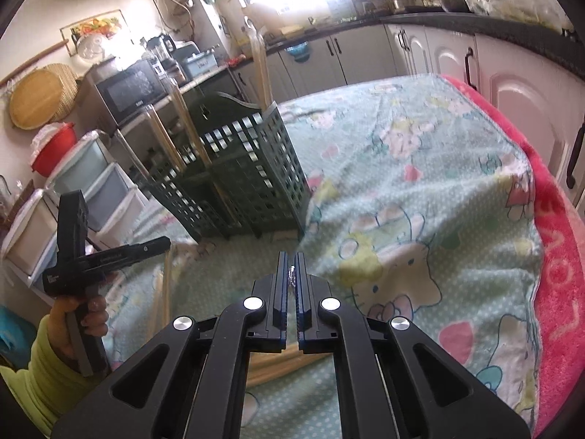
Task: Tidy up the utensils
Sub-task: 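Lift both held chopsticks over the green caddy and lower them in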
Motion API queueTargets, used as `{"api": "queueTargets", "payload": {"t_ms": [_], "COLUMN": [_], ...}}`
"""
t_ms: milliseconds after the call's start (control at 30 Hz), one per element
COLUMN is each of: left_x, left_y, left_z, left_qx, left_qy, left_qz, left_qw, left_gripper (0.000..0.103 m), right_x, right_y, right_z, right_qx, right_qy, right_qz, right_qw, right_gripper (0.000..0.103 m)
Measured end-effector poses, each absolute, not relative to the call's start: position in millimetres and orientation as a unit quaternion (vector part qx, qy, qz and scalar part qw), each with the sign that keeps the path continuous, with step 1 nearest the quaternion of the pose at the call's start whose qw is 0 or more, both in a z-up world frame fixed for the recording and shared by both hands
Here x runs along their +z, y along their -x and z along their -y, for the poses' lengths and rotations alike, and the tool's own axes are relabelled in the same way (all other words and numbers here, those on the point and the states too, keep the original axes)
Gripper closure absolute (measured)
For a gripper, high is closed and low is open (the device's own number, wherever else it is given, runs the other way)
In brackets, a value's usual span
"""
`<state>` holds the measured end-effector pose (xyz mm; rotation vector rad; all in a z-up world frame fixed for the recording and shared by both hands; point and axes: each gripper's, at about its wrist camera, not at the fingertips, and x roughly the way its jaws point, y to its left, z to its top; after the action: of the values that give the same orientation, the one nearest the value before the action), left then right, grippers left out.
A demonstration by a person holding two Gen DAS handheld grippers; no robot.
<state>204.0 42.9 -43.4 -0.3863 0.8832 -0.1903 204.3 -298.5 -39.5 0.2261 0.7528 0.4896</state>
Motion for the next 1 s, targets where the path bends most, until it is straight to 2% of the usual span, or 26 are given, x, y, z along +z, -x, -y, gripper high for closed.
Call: {"api": "queueTargets", "payload": {"t_ms": [367,1000], "left_x": [22.8,102.1], "left_y": [-181.2,-172.0], "left_z": [-28.7,-16.1], "left_qx": [-0.132,-0.163], "left_qy": [0.175,0.145], "left_qz": [-0.355,-0.270], "left_qw": [0.909,0.938], "left_gripper": [0.100,0.101], "right_x": [12.7,85.5], "right_y": [-188.8,-182.8], "right_z": [281.1,254.9], "right_qx": [0.259,0.282], "right_qy": [-0.083,-0.036], "right_qz": [-0.298,-0.216], "right_qw": [0.915,0.934], "right_gripper": [0.100,0.100]}}
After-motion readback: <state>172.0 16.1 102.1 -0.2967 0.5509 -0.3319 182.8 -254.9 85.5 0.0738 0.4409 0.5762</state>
